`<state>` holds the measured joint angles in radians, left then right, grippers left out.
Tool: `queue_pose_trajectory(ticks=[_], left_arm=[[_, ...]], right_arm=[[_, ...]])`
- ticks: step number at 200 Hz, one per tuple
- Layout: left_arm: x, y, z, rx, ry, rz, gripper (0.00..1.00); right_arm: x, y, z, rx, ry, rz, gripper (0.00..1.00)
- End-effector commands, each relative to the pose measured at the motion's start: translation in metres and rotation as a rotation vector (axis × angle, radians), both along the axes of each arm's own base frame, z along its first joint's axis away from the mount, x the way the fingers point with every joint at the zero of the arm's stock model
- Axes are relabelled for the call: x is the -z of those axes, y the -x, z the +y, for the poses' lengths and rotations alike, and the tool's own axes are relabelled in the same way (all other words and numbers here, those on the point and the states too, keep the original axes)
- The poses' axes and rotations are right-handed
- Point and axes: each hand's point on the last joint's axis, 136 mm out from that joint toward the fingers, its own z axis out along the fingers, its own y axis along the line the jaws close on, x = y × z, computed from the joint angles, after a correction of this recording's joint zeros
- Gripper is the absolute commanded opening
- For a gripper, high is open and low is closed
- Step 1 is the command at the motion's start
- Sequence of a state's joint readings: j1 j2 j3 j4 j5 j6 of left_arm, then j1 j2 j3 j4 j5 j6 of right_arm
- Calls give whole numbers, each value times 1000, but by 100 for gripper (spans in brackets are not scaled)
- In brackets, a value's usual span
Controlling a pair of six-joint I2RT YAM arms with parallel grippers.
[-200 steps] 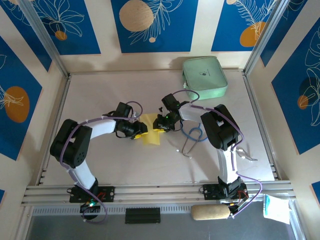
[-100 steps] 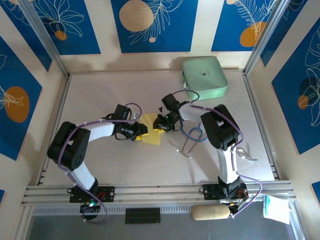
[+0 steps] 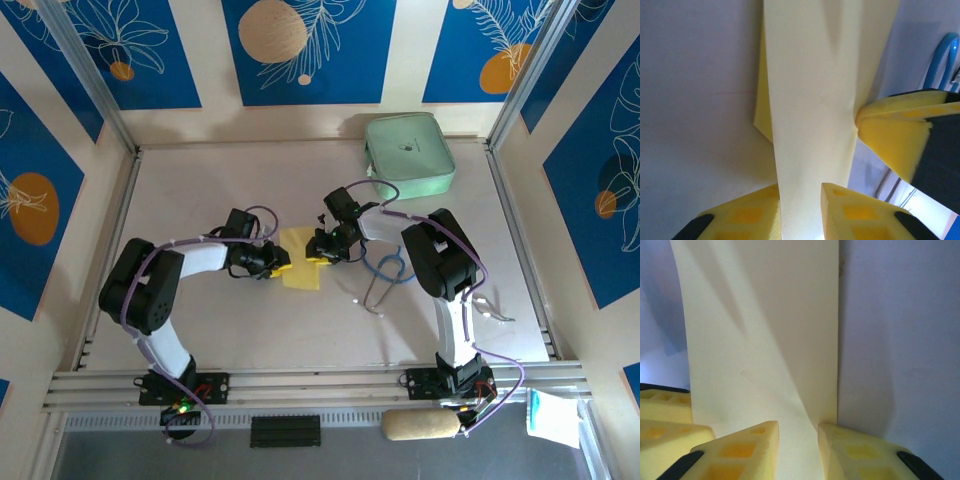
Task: Fold a paper plane with a square sheet of paper (pick it up from the middle)
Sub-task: Third fold the triangle at the center of the table.
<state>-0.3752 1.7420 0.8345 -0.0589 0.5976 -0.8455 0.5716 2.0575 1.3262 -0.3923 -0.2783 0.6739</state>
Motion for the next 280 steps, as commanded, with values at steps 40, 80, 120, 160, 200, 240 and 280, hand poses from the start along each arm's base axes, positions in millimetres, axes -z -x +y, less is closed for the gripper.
queue_pose_trajectory(ticks=[40, 80, 120, 160, 200, 240, 280], left_arm=[[0, -21, 1, -48, 23, -1, 19], [0, -21, 2, -59, 25, 4, 9], [-10, -22, 3, -95, 40, 5, 4], [-24, -22, 2, -154, 69, 15, 3], [-33, -24, -1, -220, 103, 36, 3], [-36, -24, -4, -233, 106, 45, 4], [-34, -24, -5, -232, 106, 54, 4]], right_arm=[[22, 10, -17, -9, 66, 20, 34], [0, -1, -14, -26, 39, -76, 44], [-52, -17, -12, -64, -24, -321, 56], [-83, -15, -10, -176, -45, -649, 61], [-91, 2, 1, -347, -44, -884, 61], [-89, 29, 17, -521, -90, -1038, 63], [-75, 61, 30, -696, -110, -1157, 65]])
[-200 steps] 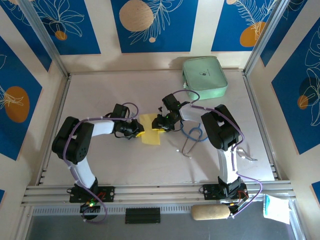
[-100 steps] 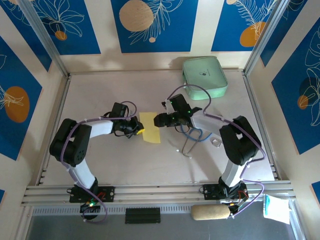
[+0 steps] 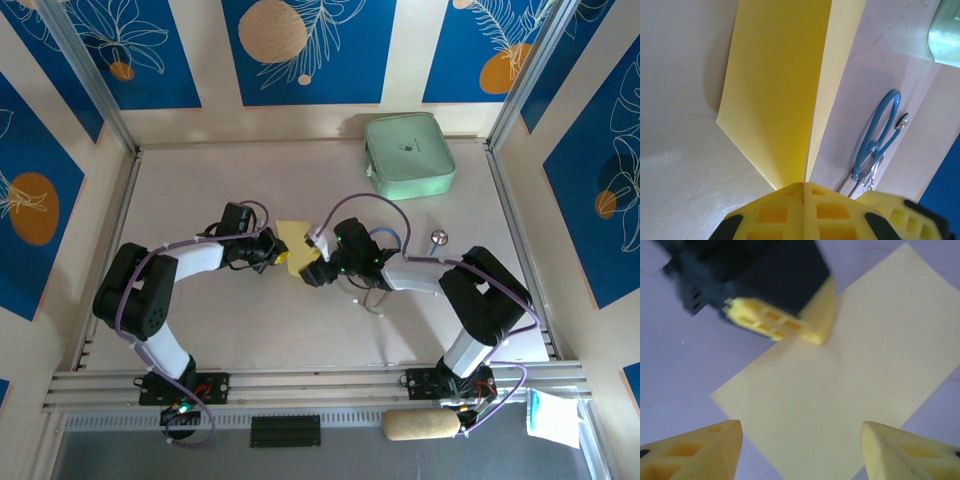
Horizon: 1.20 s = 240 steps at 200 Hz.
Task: Fold a paper plane with a square sheet of paper (pick it up from the middle)
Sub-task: Third fold the triangle at the center of the table.
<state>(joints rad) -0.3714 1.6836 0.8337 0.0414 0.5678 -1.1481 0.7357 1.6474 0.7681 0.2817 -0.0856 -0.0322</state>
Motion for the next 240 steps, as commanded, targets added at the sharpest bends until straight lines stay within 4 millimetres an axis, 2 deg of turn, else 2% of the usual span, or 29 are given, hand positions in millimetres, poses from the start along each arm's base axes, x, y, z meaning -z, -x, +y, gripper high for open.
queue_pose_trajectory(ticks=[1, 30, 69, 114, 136, 183, 240], left_arm=[[-4, 0, -2, -8, 4, -6, 4], [-4, 0, -3, -5, 5, -4, 4], [-4, 2, -3, -1, 4, 0, 4], [-5, 1, -4, -1, 4, 1, 5], [-4, 1, -4, 0, 3, 2, 5], [-3, 1, -4, 2, 0, 6, 5], [1, 2, -3, 4, -13, 12, 6]], right_arm=[[-18, 13, 16, -139, -31, -180, 65], [-6, 20, 23, -173, 11, -235, 66], [1, 8, 27, -131, 54, -300, 65], [13, 9, 35, -163, 103, -337, 64], [16, 3, 35, -134, 125, -356, 62], [7, -7, 31, -86, 138, -400, 53], [-11, -4, 28, -69, 92, -411, 43]])
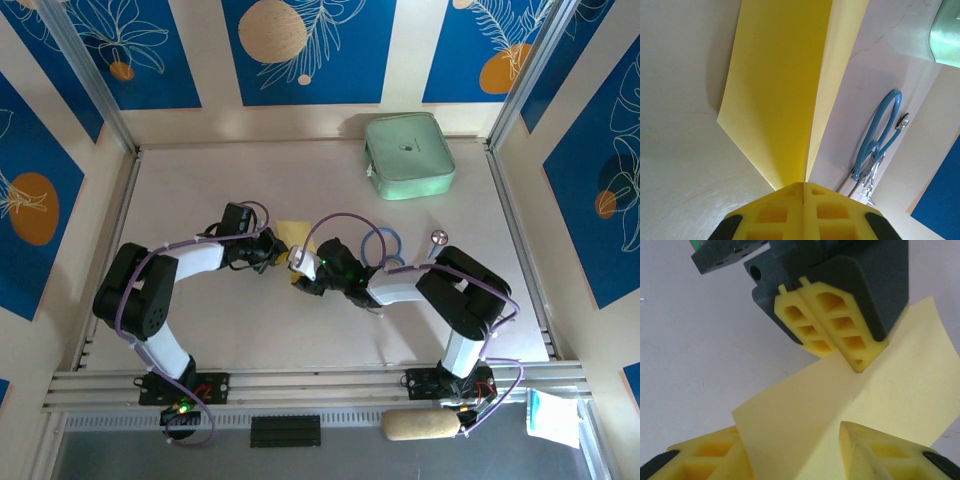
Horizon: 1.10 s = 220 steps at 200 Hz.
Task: Fold a paper plane with a square sheet of paper (pick it up from the middle)
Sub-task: Third fold the triangle at the center of the table.
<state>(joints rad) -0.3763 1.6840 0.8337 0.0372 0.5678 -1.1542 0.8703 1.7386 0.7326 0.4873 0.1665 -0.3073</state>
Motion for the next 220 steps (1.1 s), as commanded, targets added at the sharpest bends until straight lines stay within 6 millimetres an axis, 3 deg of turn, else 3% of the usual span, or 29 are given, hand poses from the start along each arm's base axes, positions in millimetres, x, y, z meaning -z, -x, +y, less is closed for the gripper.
queue_pose_trajectory(ticks=[1, 49, 97, 124, 145, 175, 197, 220], left_arm=[[0, 0, -1, 5, -13, 4, 6], [2, 1, -1, 5, -16, 6, 7], [0, 1, 0, 2, -17, 0, 10], [0, 3, 9, -5, -59, -6, 26], [0, 4, 30, -28, -144, -25, 39], [-24, -2, 48, -15, -242, -148, 48], [-42, -11, 39, 22, -210, -231, 49], [-38, -14, 23, 79, -181, -229, 47]], right_arm=[[-29, -4, 4, 9, -69, -51, 43], [-35, -1, 6, 1, -93, -28, 33], [-31, 4, 7, -15, -96, 26, 15], [-31, 9, 6, -32, -103, 78, 8], [-31, 16, 6, -52, -117, 149, 5], [-31, 26, 6, -63, -146, 284, 1], [-29, 32, 8, -57, -157, 380, 0], [-27, 37, 9, -50, -181, 472, 0]])
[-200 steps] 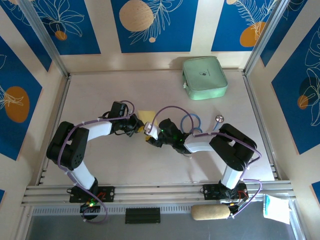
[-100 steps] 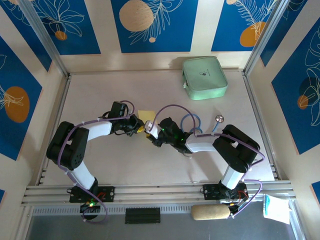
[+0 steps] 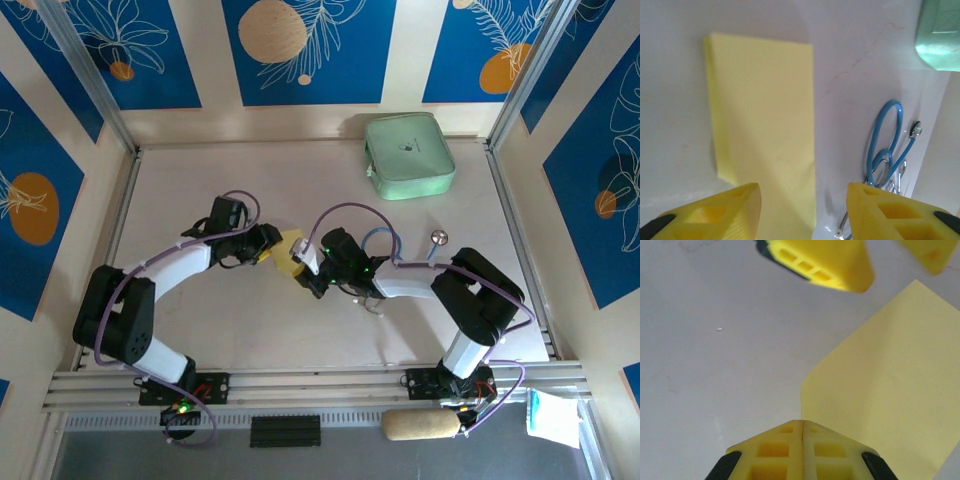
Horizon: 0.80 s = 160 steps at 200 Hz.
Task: Fold a paper plane with a square sheet of paper (pick it up from the middle)
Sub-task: Third fold the triangle at the center of the table.
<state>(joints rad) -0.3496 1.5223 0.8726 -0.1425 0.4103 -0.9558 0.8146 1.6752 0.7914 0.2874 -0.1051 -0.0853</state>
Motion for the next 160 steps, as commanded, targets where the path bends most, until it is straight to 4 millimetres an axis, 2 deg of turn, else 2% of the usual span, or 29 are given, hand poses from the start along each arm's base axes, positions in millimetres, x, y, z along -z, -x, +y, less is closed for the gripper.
queue_pose_trajectory(ticks=[1, 37, 70, 119, 160], left_arm=[[0, -6, -10, 75, -14, -28, 47], [31, -8, -23, 155, -72, 58, 35], [46, -13, -32, 217, -119, 103, 29], [73, -10, -33, 285, -216, 182, 22], [89, -4, -31, 320, -274, 228, 16]], right_arm=[[-10, 12, 6, -18, -54, 141, 0], [-10, 14, 9, -4, -89, 242, 0], [-7, 18, 13, -16, -102, 327, 0], [6, 15, 12, 10, -79, 417, 0], [14, 4, 7, 75, -66, 467, 0]])
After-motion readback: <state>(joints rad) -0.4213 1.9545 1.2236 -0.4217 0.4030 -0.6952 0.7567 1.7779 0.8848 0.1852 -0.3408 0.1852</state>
